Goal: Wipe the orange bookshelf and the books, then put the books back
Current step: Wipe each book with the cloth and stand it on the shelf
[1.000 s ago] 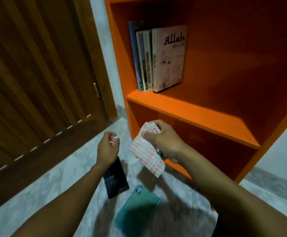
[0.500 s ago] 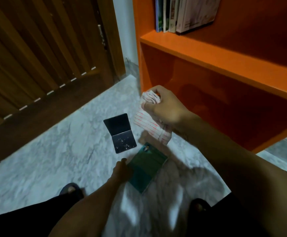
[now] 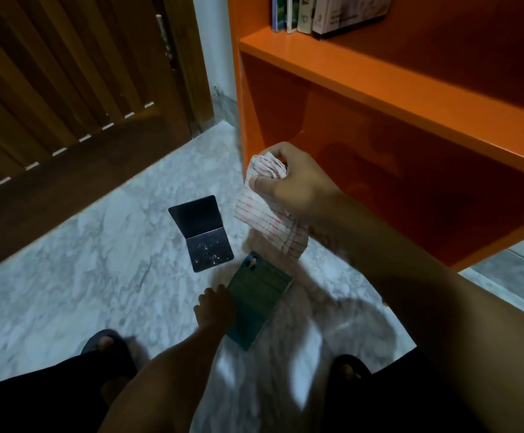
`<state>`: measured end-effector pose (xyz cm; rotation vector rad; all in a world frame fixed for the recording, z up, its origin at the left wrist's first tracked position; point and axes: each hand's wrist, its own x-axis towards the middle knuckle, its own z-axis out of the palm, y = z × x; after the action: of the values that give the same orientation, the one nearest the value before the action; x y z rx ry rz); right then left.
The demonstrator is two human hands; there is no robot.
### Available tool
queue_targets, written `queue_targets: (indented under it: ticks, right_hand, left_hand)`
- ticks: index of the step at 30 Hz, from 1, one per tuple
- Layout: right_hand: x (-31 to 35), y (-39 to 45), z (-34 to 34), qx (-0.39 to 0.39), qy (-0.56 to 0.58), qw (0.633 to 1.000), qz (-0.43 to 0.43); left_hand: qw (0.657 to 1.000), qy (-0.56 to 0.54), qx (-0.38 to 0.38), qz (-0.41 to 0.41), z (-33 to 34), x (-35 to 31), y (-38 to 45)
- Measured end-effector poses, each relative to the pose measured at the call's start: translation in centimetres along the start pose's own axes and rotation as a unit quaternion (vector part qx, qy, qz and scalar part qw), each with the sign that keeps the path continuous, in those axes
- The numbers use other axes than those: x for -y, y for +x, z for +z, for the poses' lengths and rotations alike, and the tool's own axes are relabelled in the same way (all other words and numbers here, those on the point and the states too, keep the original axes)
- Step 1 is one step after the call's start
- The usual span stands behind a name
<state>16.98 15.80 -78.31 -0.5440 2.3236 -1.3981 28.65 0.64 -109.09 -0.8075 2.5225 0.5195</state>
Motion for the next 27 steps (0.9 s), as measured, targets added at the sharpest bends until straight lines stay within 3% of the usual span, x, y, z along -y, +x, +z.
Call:
queue_targets:
  ticks: [6,19,27]
  right_hand:
    - [0.4,-0.3,-0.1,0.014,-0.002,1.000,-0.005]
    - [0.2,-1.4,-0.3,-0.004,-0.007,1.000,0.026]
    - [0.0,-0.8,0.2,0.000,-0.019,1.000,0.016]
  left_hand:
    - [0.990,-0.133,0.049,0.025,-1.2,-0.3,0.3]
    - [0.995,-0.063,0.061,-0.046,0.1,0.1,-1.2]
    - [0.989,-0.098,0.082,-0.069,0.4,-0.2,-0.9]
